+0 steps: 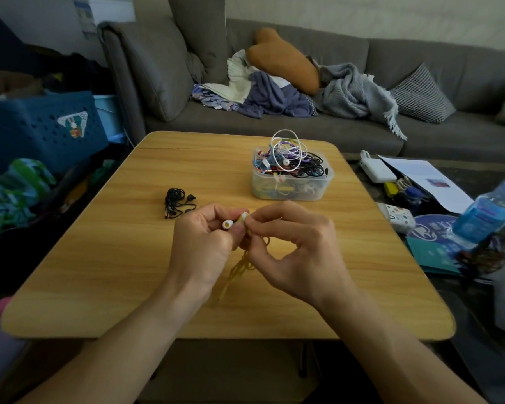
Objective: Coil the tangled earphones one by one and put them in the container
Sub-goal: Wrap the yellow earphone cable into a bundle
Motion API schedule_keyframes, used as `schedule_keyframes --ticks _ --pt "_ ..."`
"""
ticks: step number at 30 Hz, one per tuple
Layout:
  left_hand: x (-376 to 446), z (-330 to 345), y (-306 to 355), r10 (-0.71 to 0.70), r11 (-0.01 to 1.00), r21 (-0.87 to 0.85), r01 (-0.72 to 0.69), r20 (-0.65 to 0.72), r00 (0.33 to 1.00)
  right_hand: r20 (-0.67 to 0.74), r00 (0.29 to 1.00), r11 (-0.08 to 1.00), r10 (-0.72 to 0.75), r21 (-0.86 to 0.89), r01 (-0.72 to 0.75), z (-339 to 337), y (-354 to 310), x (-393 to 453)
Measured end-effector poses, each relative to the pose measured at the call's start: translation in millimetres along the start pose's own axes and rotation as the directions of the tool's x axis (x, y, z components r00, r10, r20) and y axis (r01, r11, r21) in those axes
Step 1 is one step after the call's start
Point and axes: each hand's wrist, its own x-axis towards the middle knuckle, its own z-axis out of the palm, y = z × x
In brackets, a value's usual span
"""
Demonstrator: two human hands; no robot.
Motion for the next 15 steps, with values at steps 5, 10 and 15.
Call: schedule_keyframes --ticks 5,10,15 --pt "-0.6 -3.6 -0.1 0.004 0.999 0.046 -0.005 0.011 1.0 0.049 0.998 0.999 -0.045 -0.028 0.046 0.0 0.5 -1.6" --pt "5.4 -11.0 -2.5 0.189 0.906 0.364 -0.214 0.104 0.976 0.104 0.951 0.928 0.29 0.214 -0.306 -2.5 -1.0 -3.4" --pt "3.1 -11.5 -4.4 0.3 0.718 0.579 -0.386 0.243 0.922 0.236 0.842 0.747 0.486 0.388 -0.54 -0.9 13.9 -3.8"
